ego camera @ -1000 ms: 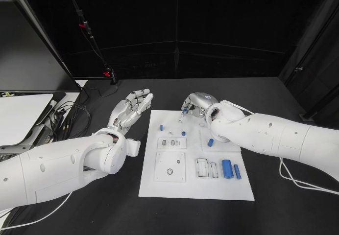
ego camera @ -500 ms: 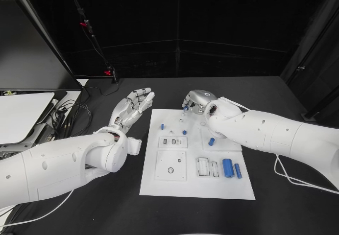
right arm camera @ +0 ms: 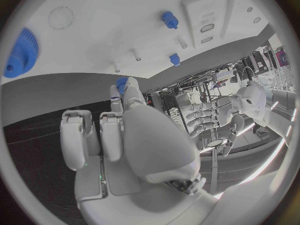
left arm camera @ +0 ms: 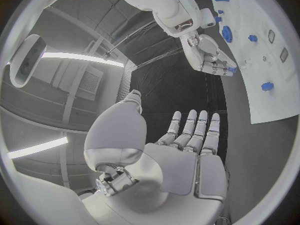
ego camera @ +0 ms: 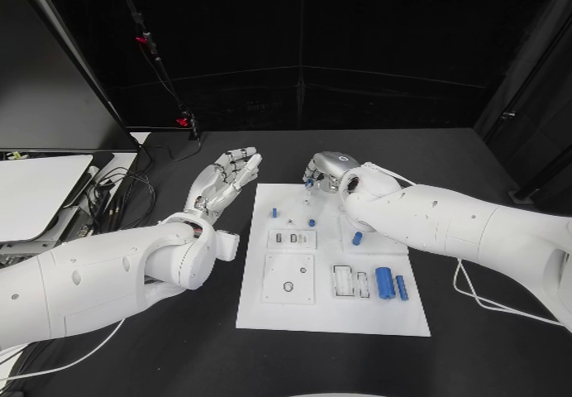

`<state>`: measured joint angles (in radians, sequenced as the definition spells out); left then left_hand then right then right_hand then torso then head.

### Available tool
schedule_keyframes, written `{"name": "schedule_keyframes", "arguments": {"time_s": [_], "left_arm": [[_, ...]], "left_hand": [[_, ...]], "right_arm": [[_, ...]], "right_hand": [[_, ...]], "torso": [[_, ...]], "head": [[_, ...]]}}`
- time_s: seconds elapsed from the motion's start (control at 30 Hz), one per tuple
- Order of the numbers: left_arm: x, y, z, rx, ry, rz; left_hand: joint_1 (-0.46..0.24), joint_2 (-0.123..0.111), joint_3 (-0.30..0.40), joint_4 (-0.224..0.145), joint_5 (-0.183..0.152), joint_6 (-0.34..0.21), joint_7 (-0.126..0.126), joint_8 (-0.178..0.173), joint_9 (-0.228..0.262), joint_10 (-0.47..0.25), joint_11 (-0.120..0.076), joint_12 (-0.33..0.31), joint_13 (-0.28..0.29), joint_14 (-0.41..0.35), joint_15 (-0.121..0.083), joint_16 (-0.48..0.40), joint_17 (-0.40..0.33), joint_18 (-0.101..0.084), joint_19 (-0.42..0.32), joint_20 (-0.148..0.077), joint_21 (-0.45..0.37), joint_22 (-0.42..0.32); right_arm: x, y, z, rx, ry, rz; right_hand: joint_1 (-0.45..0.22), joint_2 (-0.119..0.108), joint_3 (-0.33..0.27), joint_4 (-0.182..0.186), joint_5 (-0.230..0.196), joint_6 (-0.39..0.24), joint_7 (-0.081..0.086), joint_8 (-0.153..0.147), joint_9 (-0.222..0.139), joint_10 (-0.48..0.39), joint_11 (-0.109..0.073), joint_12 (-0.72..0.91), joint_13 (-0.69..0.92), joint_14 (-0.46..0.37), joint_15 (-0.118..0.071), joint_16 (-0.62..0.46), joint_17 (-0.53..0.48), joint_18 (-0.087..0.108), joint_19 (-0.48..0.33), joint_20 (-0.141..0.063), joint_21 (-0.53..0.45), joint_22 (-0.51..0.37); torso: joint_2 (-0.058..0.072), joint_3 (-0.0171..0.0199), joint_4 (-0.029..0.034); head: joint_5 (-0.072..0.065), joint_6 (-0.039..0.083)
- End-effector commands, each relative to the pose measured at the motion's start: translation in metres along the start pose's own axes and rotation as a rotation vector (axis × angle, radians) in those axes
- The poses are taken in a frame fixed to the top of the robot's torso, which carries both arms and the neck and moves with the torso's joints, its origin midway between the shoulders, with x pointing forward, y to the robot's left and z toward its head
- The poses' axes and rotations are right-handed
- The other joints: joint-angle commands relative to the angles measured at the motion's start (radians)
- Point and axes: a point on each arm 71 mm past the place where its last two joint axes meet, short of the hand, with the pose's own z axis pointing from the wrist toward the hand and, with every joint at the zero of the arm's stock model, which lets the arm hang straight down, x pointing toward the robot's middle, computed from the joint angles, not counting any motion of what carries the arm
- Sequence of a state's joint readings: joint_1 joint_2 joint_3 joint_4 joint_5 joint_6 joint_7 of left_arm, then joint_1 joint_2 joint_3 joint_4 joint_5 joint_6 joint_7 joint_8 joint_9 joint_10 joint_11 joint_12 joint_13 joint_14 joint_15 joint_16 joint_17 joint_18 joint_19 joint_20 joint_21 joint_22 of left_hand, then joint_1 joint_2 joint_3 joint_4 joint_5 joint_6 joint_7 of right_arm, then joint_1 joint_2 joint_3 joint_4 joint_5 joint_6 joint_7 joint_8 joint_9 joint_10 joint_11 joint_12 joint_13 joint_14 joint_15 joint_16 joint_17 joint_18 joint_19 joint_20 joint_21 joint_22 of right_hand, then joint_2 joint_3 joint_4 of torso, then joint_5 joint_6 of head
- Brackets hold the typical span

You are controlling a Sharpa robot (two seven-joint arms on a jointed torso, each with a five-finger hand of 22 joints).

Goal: Assemble the parts on the task board

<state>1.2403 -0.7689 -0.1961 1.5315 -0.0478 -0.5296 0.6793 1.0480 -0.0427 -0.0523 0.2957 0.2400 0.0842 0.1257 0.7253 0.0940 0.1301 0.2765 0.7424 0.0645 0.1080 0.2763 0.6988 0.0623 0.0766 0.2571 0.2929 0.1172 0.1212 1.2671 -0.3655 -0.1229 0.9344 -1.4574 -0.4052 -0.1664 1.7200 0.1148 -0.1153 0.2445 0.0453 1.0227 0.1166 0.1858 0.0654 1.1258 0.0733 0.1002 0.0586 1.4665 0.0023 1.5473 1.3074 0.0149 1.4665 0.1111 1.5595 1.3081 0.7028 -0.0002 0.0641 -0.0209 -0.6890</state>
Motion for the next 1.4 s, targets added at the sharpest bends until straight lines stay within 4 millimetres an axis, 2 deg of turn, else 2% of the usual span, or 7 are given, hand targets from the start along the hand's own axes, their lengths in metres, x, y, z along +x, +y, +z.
{"name": "schedule_keyframes", "arguments": {"time_s": [0.03, 0.4, 0.6, 1.4], "left_arm": [[0.001, -0.022, -0.003, 0.298, 0.011, -0.004], [0.000, -0.022, -0.003, 0.296, 0.010, -0.002], [0.000, -0.022, -0.002, 0.295, 0.010, -0.002], [0.000, -0.021, -0.002, 0.290, 0.006, 0.002]], "left_hand": [[-0.001, 0.008, 0.006, 0.001, 0.002, -0.002, 0.176, 0.003, -0.001, 0.007, 0.001, 0.004, 0.001, 0.003, 0.003, 0.005, 0.001, -0.007, -0.005, 0.000, 0.006, 0.001], [0.001, 0.015, 0.008, 0.000, 0.002, 0.000, 0.176, 0.011, -0.002, 0.009, 0.001, 0.006, 0.001, 0.004, 0.003, 0.006, 0.001, -0.007, -0.006, 0.000, 0.007, 0.001], [0.003, 0.019, 0.010, 0.000, 0.002, 0.002, 0.176, 0.017, -0.002, 0.011, 0.001, 0.006, 0.001, 0.004, 0.002, 0.006, 0.001, -0.007, -0.006, 0.000, 0.008, 0.001], [0.009, 0.032, 0.013, -0.001, 0.002, 0.006, 0.176, 0.028, -0.003, 0.015, 0.000, 0.009, 0.001, 0.006, 0.002, 0.009, 0.001, -0.008, -0.007, 0.000, 0.008, 0.001]], "right_arm": [[0.001, -0.001, 0.002, 0.001, 0.017, -0.006], [0.007, -0.001, 0.005, 0.017, 0.066, -0.016], [0.009, 0.000, 0.005, 0.027, 0.088, -0.020], [0.014, 0.001, 0.007, 0.045, 0.099, -0.050]], "right_hand": [[0.003, -0.008, 0.001, 0.008, 0.002, -0.001, 0.008, -0.005, 0.000, -0.001, 0.006, -0.007, 0.001, 0.078, 0.010, -0.002, 0.103, -0.010, 0.093, 0.006, 0.003, 0.244], [0.001, -0.011, 0.000, 0.013, 0.002, -0.004, 0.011, -0.011, 0.000, -0.003, 0.009, -0.013, 0.002, 0.077, 0.011, -0.003, 0.097, -0.009, 0.091, 0.008, 0.001, 0.241], [0.003, -0.010, 0.002, 0.014, 0.002, -0.004, 0.011, -0.013, 0.000, -0.003, 0.009, -0.016, 0.002, 0.077, 0.012, -0.003, 0.098, -0.009, 0.091, 0.009, 0.001, 0.240], [0.009, -0.010, 0.009, 0.018, 0.002, -0.012, 0.016, -0.027, 0.000, -0.009, 0.012, -0.029, 0.002, 0.077, 0.015, -0.003, 0.098, -0.009, 0.090, 0.012, 0.000, 0.238]], "torso": [[0.000, -0.0007, 0.0005], [-0.001, -0.0012, -0.0015], [-0.001, -0.0006, 0.0000], [-0.001, -0.0013, -0.0011]], "head": [[0.000, -0.001], [0.001, -0.004], [0.002, -0.007], [0.001, -0.010]]}}
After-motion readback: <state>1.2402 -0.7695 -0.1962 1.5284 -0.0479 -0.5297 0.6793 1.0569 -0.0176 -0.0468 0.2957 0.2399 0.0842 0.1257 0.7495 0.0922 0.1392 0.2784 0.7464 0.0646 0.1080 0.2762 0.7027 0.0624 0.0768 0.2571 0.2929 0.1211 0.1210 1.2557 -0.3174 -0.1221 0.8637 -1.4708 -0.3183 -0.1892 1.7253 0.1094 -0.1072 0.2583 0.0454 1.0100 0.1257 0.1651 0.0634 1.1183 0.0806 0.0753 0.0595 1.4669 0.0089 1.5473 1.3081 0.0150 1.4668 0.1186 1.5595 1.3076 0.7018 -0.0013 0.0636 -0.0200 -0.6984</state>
